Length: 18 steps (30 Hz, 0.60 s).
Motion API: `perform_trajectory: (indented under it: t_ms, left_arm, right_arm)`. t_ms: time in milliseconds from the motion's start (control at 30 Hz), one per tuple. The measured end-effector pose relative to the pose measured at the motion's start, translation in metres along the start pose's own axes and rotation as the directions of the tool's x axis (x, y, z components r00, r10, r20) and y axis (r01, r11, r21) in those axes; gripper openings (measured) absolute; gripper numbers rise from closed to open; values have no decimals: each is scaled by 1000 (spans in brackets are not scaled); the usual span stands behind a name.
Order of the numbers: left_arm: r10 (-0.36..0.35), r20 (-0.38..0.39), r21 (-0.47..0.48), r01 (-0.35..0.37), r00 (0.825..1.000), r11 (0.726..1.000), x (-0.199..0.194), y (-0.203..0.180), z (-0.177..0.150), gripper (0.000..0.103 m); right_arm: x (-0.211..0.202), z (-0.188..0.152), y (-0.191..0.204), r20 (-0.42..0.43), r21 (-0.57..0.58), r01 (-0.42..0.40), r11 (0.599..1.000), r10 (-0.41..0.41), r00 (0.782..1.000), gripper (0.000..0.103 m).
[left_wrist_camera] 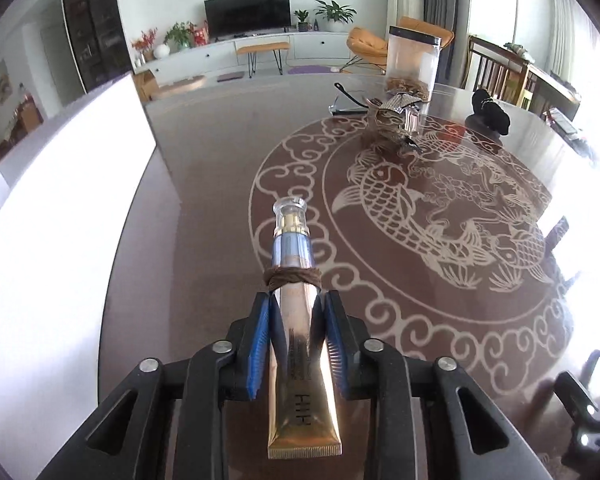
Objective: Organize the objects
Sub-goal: 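Grasp the rhinestone bow hair clip with the right tool while the left tool holds the tube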
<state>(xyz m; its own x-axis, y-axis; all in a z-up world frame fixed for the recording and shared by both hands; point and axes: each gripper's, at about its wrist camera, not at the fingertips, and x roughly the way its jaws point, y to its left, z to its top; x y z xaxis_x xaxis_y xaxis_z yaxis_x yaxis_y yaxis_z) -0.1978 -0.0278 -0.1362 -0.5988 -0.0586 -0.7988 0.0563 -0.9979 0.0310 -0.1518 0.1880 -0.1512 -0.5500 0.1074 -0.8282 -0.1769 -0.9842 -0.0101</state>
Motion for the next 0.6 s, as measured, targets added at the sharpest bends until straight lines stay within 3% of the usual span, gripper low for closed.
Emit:
perform_trajectory:
  t_ms: [33,67,100,600]
  left_arm:
    - [1,-12,-13,-1,1000,1000,0,5,1,63]
    - [-10,-51,-39,8,999,999,4,10,1,96]
    - [-19,-68,-45,16,998,999,6,9,-6,103]
    - [-13,-47,-33,11,999,999,6,2,-10,103]
  right_arm:
    - [0,0,0,0,0,-1,1000,1,1000,103]
    - [0,0,0,0,0,-1,1000,1,1000,103]
    - [0,0,0,0,0,-1,1000,1,1000,103]
    - [0,-1,-1,-1,-1,-2,1000,2,1000,103]
